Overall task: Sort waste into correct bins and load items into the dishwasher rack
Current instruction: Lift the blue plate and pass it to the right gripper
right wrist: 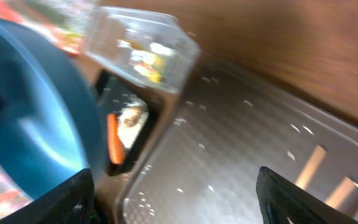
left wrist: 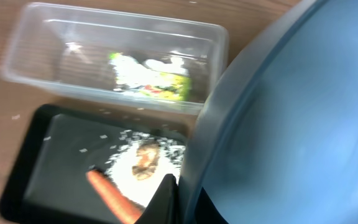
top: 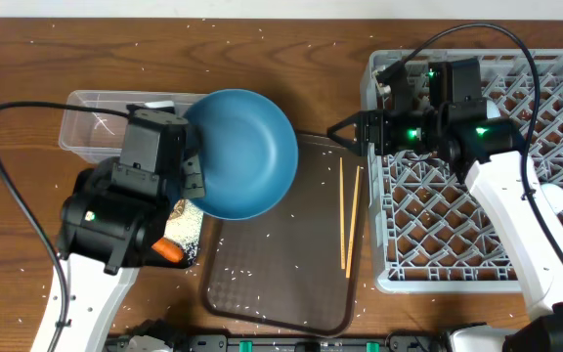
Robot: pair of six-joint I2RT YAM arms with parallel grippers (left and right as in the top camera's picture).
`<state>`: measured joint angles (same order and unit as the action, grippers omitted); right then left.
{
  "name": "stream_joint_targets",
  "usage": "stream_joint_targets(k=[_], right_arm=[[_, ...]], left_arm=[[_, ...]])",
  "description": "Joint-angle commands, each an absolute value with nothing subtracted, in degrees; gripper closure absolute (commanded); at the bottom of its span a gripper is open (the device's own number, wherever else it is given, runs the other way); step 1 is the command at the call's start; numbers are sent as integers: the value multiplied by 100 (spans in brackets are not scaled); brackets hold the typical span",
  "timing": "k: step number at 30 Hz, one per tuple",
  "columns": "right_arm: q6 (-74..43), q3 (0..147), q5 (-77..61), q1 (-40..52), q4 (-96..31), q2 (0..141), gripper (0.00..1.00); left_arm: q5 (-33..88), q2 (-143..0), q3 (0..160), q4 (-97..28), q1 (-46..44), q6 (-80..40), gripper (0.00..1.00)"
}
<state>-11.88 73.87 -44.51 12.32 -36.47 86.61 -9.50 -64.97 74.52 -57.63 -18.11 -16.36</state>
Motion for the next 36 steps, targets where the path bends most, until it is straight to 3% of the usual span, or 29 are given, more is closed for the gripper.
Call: stream_joint_targets(k=[1,9,19,22,26,32,36], right_arm=[[-1199,7413,-5065,1487,-3452,8573,25],[-1282,7413,-4403,2112,-3393,8580,36],[-1584,7413,-3079,2333,-3509,8580,95],[-1584,7413,-3085,2333,-3463,8580,99],[-1579,7413,-2980,2331,-3450,8571,99],[-1651,7415,-1791,2292,-3623,8331,99],[-1990,7415,-508,2130,-4001,7944,99]], left_arm=[[-185,-6563,7566,-5623,-1806,-1500,94],[370,-6554,7566,-5317,-1809,-1481,94],[1452,-6536,7566,-4827,-1809,-1483,94],[1831,-6536,7566,-4580,-1809,-1485,93],[2038,-6536,7568,-4421,-1809,-1487,77],[2034,-6536,7568,-4421,-1806,-1483,20],[2032,-6536,7566,-4410,-1806,-1483,6]])
